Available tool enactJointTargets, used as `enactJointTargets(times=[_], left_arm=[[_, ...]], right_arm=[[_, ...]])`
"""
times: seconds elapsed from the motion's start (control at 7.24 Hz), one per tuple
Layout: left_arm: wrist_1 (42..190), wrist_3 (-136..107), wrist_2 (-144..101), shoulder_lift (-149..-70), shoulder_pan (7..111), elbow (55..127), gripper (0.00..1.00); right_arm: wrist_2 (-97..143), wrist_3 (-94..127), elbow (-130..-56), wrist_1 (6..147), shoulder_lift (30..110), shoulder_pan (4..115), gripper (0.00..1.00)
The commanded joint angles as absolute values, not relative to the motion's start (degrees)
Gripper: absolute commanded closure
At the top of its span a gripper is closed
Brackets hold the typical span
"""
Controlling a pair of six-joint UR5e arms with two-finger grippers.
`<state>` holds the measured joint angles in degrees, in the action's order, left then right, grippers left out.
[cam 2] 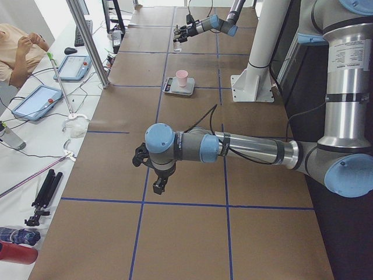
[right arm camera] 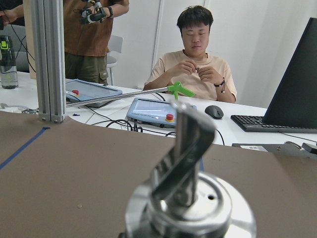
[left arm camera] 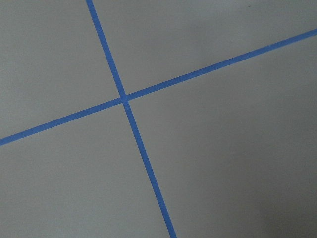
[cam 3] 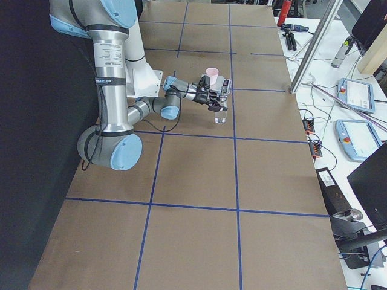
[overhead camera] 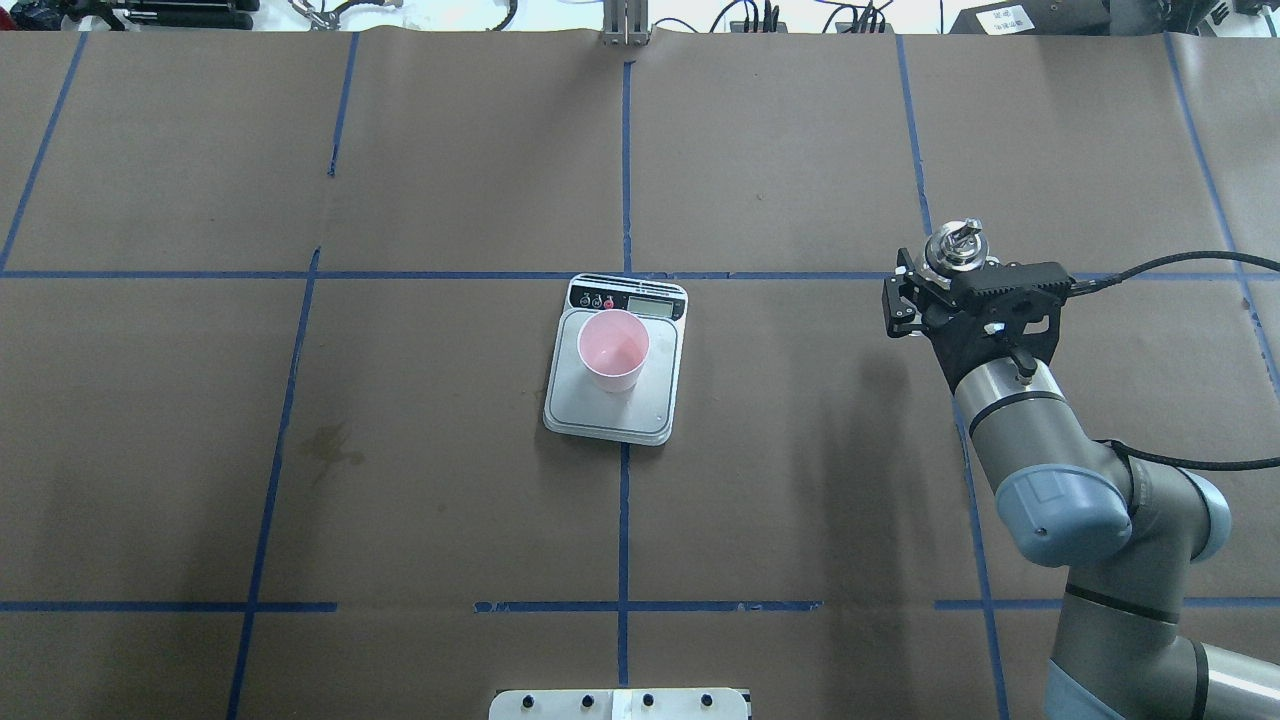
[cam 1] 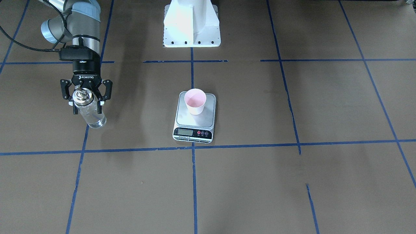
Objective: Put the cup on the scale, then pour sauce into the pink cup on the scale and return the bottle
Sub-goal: 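Lift the bottle with the right gripper and carry it over the cup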
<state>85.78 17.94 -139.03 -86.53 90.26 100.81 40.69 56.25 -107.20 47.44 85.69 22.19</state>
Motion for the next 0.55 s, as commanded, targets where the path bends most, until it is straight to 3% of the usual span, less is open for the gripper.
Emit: enactJointTargets(times=[0.0,0.41], left_arm=[[85.69,17.93,-138.61,-86.31,90.26,100.72,0.00],[85.69,18.02,-136.67,-85.52,90.35,100.72,0.00]], right_arm=[[39.64,45.84,-106.96,48.77,84.46,22.41,1.00],[41.75,34.90,-107.14,55.67,81.40,22.32,1.00]])
